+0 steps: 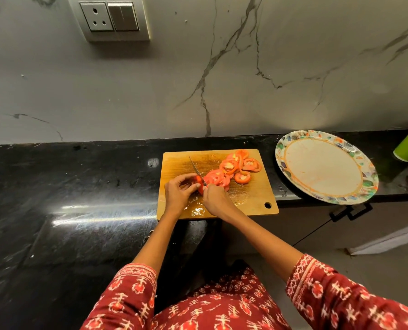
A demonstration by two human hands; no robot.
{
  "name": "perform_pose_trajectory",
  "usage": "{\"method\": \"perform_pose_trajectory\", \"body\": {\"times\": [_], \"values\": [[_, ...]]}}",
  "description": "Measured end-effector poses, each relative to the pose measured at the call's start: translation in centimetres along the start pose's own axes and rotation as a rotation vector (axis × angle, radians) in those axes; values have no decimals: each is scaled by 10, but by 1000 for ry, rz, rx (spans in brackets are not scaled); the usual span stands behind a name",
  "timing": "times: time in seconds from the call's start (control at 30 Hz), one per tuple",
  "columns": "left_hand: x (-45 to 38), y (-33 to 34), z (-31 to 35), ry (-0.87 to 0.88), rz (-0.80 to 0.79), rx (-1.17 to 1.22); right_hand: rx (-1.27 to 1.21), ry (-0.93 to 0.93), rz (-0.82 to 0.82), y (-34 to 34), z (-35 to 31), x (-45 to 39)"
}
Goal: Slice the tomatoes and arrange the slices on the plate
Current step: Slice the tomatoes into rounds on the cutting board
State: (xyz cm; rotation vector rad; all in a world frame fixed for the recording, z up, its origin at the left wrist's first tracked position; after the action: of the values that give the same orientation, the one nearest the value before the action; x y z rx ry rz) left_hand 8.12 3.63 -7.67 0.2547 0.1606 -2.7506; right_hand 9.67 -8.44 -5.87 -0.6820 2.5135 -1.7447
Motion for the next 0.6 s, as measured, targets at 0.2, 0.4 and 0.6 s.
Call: {"method": "perform_pose_trajectory", "body": {"times": [0.2,0.4,0.6], "values": [[0,-1,1,-13,27,-18,6,-11,34,10,13,14],[1,-1,4,-10,60,-31,30,2,28,7,4,3],[1,-3,5,8,82,-52,43,-18,38,8,5,7]]}}
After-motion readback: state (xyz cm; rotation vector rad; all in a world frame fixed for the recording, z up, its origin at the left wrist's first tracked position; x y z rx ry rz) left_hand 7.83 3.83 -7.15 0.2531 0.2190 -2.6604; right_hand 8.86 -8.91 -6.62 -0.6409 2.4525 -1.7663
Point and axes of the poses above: each hand's wrist, its own x-axis away from the middle knuckle, its own y-axis out of the palm, z = x × y, the point moved 3 cm from there along -x, towards the middle knuckle, and after that the axes turned 13 degrees about x, right-handed, at the moved point
